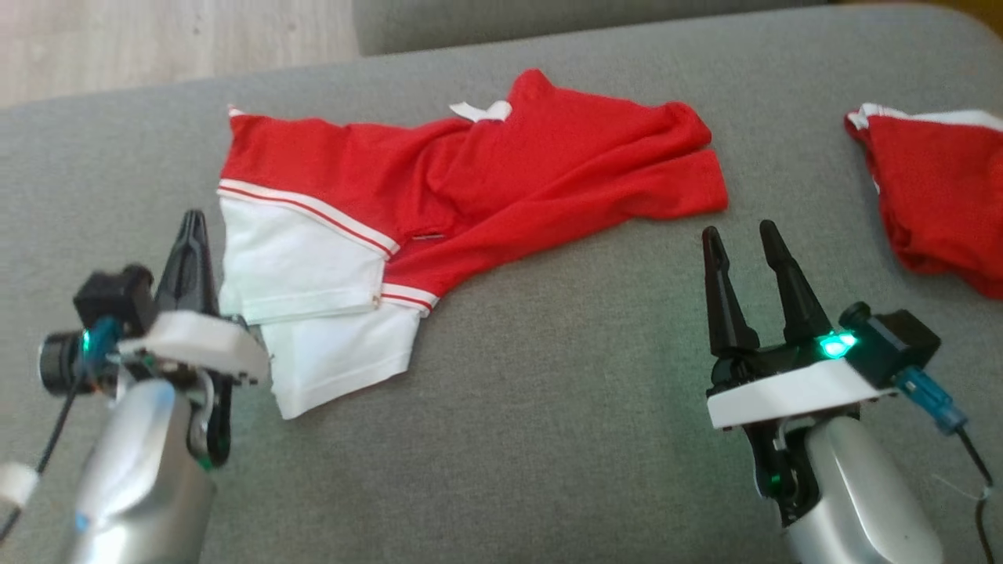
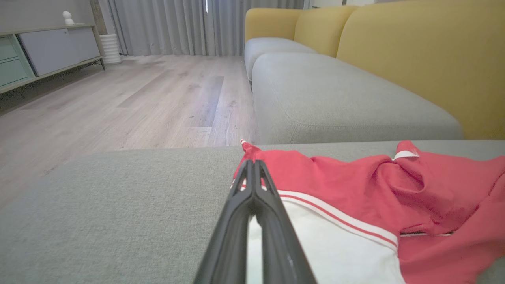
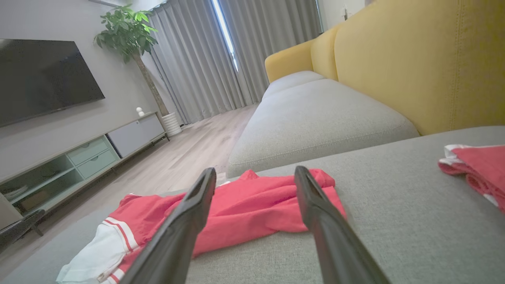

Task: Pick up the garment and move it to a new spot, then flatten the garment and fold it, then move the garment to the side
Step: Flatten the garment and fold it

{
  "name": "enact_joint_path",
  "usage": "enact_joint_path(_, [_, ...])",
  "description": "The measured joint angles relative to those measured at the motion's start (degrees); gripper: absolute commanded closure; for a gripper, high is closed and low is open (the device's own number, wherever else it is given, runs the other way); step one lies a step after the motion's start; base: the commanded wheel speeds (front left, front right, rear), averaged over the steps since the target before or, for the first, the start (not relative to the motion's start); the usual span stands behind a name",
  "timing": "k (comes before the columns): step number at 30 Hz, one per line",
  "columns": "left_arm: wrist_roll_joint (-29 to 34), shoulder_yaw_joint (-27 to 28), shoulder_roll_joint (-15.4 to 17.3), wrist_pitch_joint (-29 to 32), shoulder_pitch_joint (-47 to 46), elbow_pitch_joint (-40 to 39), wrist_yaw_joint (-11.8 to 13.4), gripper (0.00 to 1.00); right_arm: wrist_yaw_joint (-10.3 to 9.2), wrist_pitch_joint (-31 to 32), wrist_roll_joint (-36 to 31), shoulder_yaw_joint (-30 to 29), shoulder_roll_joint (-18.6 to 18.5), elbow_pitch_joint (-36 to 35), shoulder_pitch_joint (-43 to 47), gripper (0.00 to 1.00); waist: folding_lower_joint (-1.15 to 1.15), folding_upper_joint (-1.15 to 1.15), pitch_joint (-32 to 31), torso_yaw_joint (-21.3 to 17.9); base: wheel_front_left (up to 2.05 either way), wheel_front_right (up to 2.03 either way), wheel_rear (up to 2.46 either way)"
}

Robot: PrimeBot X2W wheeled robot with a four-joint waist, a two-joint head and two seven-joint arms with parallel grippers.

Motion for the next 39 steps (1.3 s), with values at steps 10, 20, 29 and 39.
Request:
enact_joint_path(10, [-1.5, 0.6, -1.3, -3.8, 14.6, -12.8, 2.1, 1.0, 0.0, 0.0, -0.4, -0.4, 0.0, -0.5, 3.4, 0.0, -0.01, 0.0, -4.9, 2.2, 0.0, 0.0, 0.0])
enact_joint_path(20, [-2.3, 0.7, -4.7, -4.9, 25.1, -17.7, 3.3, 0.0, 0.0, 0.0, -0.6, 0.0, 0.0, -0.4, 5.6, 0.0, -0.01, 0.0, -7.8, 2.9, 0.0, 0.0, 0.0])
enact_joint_path(29, [-1.2, 1.4, -5.5, -4.9, 25.9, -18.0, 3.4, 0.0, 0.0, 0.0, -0.6, 0.9, 0.0, -0.4, 5.6, 0.0, 0.0, 0.0, -8.1, 2.4, 0.0, 0.0, 0.0])
enact_joint_path(39, [-0.5, 1.7, -5.0, -3.3, 24.7, -15.3, 3.5, 0.0, 0.0, 0.0, -0.6, 1.0, 0.0, -0.5, 5.5, 0.0, 0.0, 0.0, -5.1, 2.1, 0.0, 0.0, 0.0])
